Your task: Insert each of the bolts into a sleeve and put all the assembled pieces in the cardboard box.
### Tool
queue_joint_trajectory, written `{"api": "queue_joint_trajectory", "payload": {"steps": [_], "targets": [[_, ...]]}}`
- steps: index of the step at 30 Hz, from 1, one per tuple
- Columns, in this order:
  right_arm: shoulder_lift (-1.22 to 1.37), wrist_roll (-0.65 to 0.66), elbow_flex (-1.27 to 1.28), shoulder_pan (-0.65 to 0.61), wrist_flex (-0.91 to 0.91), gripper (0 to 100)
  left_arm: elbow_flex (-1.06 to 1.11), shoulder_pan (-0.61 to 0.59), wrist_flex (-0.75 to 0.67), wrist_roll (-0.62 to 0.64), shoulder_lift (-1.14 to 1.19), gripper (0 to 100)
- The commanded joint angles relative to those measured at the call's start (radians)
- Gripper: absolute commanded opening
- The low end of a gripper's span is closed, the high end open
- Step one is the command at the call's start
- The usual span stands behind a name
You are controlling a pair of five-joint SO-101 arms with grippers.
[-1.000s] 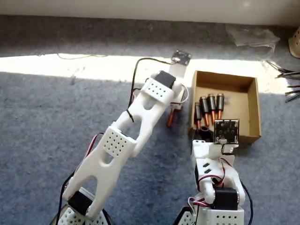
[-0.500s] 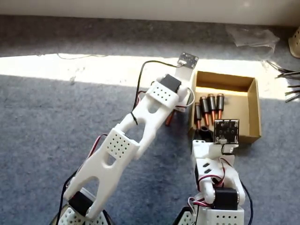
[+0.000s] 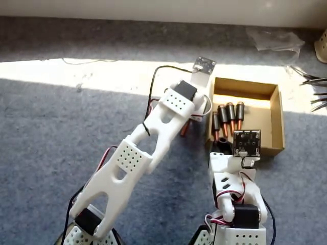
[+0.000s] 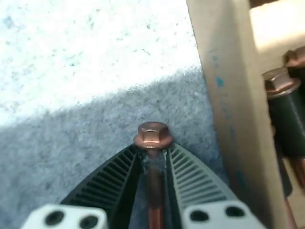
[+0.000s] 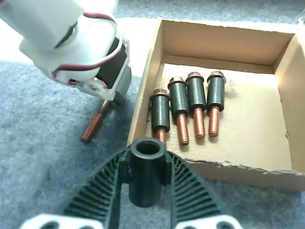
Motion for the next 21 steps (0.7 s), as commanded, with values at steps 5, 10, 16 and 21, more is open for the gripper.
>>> {"api": "queue_joint_trajectory", "payload": {"steps": [5,10,16,21], "targets": [[-0.005,0.0,-0.007,0.007,-0.028,0.4,-0.042,0.013,0.017,0.002,-0.008,6],[-0.005,0.0,-0.007,0.007,-0.028,0.4,-0.039,0.013,0.023,0.002,-0.008,6],[-0.005,0.0,-0.007,0.007,-0.028,0.4,-0.045,0.005,0.081,0.005,-0.012,6],[-0.005,0.0,-0.007,0.007,-0.028,0.4,-0.045,0.007,0.167,0.005,-0.013,6]]}}
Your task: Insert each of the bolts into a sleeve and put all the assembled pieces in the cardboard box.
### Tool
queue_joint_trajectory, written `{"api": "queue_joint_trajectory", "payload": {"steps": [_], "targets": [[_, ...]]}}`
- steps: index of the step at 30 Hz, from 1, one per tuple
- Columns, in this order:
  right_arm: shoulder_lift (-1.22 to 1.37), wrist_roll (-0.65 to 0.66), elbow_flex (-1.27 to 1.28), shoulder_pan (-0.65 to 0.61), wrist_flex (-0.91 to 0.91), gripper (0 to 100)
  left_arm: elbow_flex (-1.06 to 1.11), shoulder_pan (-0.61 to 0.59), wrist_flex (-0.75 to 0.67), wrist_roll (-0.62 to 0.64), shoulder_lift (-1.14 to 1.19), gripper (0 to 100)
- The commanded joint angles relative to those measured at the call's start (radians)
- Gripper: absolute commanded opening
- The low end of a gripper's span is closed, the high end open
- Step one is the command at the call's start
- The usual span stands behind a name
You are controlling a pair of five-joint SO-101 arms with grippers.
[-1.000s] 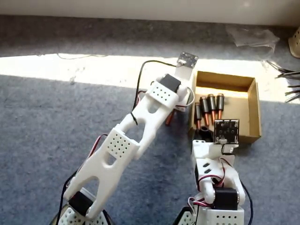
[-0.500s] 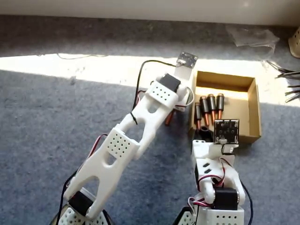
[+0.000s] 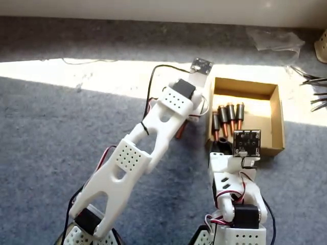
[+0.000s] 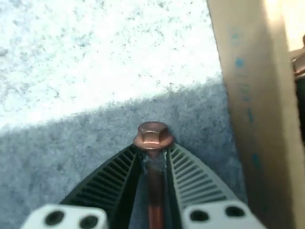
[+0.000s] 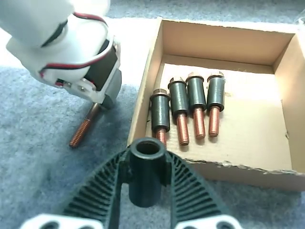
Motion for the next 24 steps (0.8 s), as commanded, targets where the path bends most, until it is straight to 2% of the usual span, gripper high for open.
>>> {"api": "queue_joint_trajectory", "payload": {"steps": [1,8,13,24], "targets": [[-0.005,0.0,-0.007,0.007,-0.028,0.4,-0.03,0.007,0.091,0.006,-0.013,6],[-0.005,0.0,-0.007,0.007,-0.028,0.4,-0.021,0.004,0.227,0.0,-0.01,6],[-0.005,0.0,-0.007,0.007,-0.027,0.4,0.05,-0.024,0.229,-0.097,-0.016,6],[-0.005,0.017,-0.007,0.007,-0.027,0.4,0.094,-0.019,0.227,-0.1,-0.015,6]]}}
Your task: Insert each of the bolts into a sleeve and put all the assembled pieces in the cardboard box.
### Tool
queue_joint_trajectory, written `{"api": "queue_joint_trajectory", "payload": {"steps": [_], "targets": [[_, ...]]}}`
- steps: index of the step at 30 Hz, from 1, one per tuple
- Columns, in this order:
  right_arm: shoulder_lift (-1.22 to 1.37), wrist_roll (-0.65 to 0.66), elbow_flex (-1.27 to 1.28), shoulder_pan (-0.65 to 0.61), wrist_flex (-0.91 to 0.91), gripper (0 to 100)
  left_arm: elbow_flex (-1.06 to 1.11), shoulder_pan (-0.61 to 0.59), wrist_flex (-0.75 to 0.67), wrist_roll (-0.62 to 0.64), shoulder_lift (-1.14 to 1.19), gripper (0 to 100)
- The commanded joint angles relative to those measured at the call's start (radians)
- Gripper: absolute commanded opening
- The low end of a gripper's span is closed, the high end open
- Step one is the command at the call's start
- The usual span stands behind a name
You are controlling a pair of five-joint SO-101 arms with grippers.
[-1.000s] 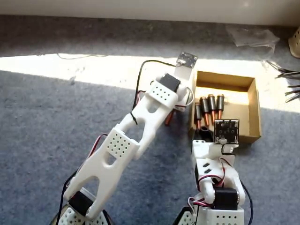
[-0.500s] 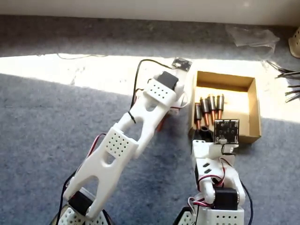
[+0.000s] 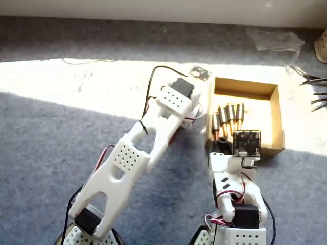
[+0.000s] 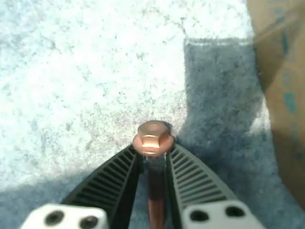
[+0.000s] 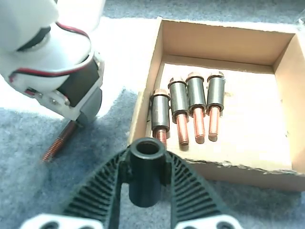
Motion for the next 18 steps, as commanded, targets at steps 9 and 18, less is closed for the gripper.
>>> {"api": "queue_joint_trajectory", "payload": {"steps": [9,18], "targets": [[-0.005,0.034,-0.007,-0.025,-0.028,0.4,-0.061,-0.033,0.035,-0.011,-0.042,0],[-0.005,0.038,-0.007,-0.117,-0.031,0.4,-0.059,-0.093,0.038,-0.028,-0.199,0]]}}
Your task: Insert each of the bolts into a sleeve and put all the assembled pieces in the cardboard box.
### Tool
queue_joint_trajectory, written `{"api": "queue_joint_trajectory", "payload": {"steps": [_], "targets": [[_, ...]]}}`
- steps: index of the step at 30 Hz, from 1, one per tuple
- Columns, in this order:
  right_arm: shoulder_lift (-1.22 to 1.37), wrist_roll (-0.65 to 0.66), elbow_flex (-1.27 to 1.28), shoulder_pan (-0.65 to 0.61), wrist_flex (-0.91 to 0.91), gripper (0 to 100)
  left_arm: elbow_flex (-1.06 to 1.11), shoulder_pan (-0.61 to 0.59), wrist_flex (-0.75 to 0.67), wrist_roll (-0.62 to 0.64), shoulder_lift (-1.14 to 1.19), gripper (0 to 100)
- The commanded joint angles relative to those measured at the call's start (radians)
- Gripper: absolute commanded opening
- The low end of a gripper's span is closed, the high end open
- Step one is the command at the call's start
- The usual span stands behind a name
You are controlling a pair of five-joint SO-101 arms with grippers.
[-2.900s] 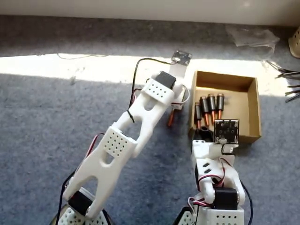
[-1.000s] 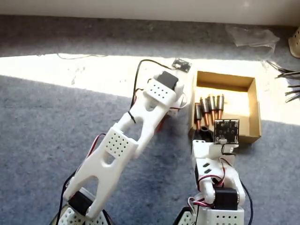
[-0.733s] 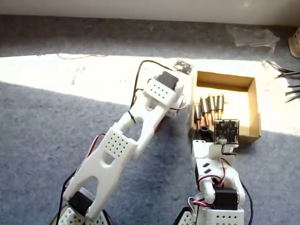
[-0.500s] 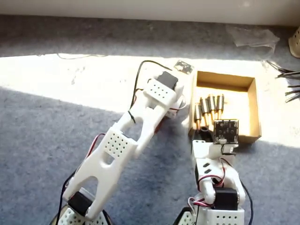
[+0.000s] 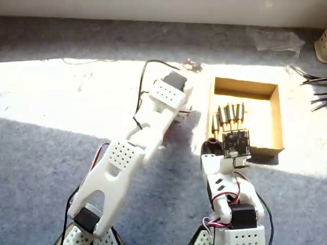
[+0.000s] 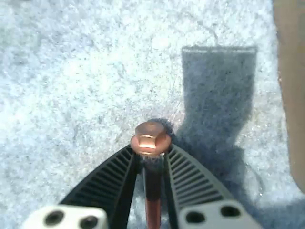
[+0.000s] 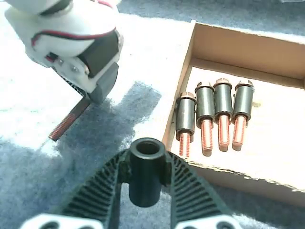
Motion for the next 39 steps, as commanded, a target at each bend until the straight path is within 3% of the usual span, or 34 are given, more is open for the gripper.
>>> {"api": "queue_joint_trajectory", "payload": {"steps": [1,8,21,27,33,39], "targets": [[-0.005,0.018,-0.007,-0.012,-0.031,0.4,-0.021,-0.056,0.015,-0.049,-0.14,0],[-0.005,0.018,-0.007,-0.015,-0.031,0.4,0.041,-0.064,0.015,-0.094,-0.226,0],[-0.005,0.018,0.096,-0.054,-0.185,0.4,0.237,-0.206,0.014,-0.101,-0.573,0],[-0.005,0.018,0.097,-0.2,-0.197,0.4,0.34,-0.22,0.014,-0.239,-0.727,0],[-0.004,0.018,0.142,-0.294,-0.331,0.4,0.473,-0.22,0.014,-0.249,-0.915,0],[-0.004,0.018,0.202,-0.306,-0.453,0.4,0.631,-0.22,0.012,-0.252,-1.136,0]]}}
